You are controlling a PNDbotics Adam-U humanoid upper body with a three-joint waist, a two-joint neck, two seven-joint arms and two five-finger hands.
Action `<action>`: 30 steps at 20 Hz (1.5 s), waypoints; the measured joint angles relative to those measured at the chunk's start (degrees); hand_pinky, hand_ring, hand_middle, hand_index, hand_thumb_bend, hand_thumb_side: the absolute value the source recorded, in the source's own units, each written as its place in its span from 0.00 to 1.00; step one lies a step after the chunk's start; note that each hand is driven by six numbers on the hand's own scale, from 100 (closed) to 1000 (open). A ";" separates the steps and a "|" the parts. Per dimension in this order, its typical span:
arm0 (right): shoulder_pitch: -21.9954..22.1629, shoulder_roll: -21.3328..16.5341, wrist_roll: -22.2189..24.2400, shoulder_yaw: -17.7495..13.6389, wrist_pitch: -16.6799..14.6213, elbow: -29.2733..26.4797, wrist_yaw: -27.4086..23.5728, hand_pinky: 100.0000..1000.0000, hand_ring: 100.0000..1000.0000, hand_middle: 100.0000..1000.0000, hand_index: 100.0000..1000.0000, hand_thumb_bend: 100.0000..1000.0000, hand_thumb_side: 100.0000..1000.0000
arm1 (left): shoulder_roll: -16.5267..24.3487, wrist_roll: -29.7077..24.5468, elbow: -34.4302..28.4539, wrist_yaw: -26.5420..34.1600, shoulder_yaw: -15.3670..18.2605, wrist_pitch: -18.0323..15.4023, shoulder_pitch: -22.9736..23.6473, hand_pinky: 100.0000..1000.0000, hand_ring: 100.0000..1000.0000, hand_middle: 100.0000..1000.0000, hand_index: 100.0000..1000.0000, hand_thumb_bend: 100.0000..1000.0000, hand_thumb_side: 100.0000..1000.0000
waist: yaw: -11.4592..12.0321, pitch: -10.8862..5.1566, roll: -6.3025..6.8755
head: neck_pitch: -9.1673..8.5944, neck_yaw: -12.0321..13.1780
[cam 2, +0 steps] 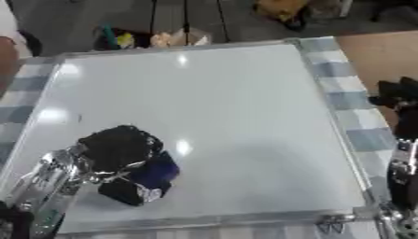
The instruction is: Wipe the whiteboard clean with a brush.
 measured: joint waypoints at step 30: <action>-0.01 0.01 0.22 0.04 -0.11 0.00 -0.36 0.59 0.72 0.55 0.78 0.00 0.75 | 0.00 0.47 0.31 -0.46 -0.66 -0.47 -0.16 0.34 0.47 0.40 0.30 0.00 0.60 | 0.01 0.07 -0.12 | -0.07 0.17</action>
